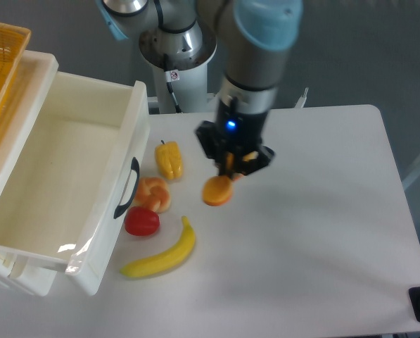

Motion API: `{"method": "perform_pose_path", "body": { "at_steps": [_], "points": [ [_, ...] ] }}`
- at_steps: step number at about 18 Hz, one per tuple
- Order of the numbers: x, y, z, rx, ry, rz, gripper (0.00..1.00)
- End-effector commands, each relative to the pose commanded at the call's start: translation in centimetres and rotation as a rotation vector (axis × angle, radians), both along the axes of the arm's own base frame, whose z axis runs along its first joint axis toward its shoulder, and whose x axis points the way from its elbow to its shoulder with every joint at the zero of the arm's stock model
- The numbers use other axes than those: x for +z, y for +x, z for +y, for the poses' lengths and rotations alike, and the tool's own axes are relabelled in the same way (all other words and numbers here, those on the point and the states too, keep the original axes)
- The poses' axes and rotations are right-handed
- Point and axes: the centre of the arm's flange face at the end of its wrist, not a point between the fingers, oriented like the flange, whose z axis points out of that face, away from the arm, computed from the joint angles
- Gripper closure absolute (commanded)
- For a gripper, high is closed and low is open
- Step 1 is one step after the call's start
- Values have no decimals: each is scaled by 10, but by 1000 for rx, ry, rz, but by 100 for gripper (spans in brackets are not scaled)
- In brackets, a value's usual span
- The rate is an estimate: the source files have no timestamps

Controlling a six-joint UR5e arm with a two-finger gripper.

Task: Place the long bread in the upper white drawer
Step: 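Lift the held bread and carry it over the open white drawer, then lower the bread down into the white drawer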

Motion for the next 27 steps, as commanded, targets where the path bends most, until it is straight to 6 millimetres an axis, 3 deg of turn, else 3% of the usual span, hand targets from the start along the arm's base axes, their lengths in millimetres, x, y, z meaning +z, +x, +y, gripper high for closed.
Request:
{"method": "perform_pose_path", "body": {
  "at_steps": [8,12,21,27],
  "points": [
    [81,47,-25,83,200,-2,100],
    [101,60,-32,170,252,-30,100],
    [72,91,-10,160,204,-105,100],
    [34,118,16,110,106,-107,97]
  ]
}}
